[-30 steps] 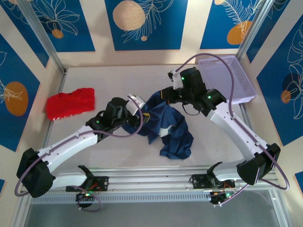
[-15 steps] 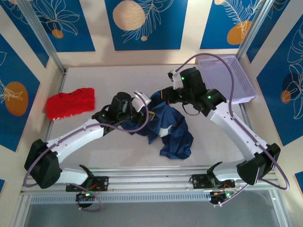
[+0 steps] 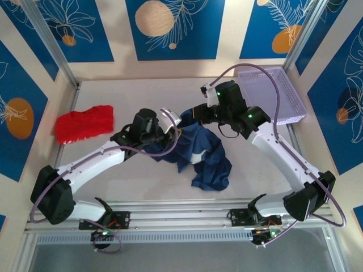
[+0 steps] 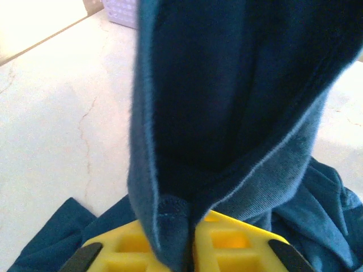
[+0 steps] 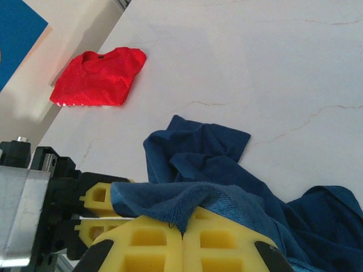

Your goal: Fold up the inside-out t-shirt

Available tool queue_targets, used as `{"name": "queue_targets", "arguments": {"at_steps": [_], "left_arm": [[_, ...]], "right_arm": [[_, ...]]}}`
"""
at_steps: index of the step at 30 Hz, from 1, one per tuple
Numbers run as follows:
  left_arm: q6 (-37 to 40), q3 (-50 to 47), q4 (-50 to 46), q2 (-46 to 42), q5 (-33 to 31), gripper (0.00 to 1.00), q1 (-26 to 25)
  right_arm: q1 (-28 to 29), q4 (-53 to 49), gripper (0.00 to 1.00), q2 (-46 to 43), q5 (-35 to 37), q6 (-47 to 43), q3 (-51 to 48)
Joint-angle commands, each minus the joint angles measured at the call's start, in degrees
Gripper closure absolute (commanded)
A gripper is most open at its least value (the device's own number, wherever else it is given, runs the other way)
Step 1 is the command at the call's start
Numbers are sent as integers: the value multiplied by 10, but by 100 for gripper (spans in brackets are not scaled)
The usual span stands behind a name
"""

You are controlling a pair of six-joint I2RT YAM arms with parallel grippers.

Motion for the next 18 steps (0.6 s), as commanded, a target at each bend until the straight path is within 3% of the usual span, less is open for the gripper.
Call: {"name": "queue_targets", "arguments": {"at_steps": [1, 5, 12, 18], "left_arm": [[6, -1, -6, -24, 47, 91, 6], [12, -4, -29, -31, 66, 95, 6], [21, -20, -42, -35, 136, 95, 4], [27, -25, -55, -37, 125, 99, 1]], "right_arm": [[-5, 11, 100, 7, -6, -4, 18], [-10, 16, 100, 14, 4, 6, 21], [-18, 12, 100, 29, 12, 20, 38], [-26, 9, 100, 39, 15, 20, 46]]}}
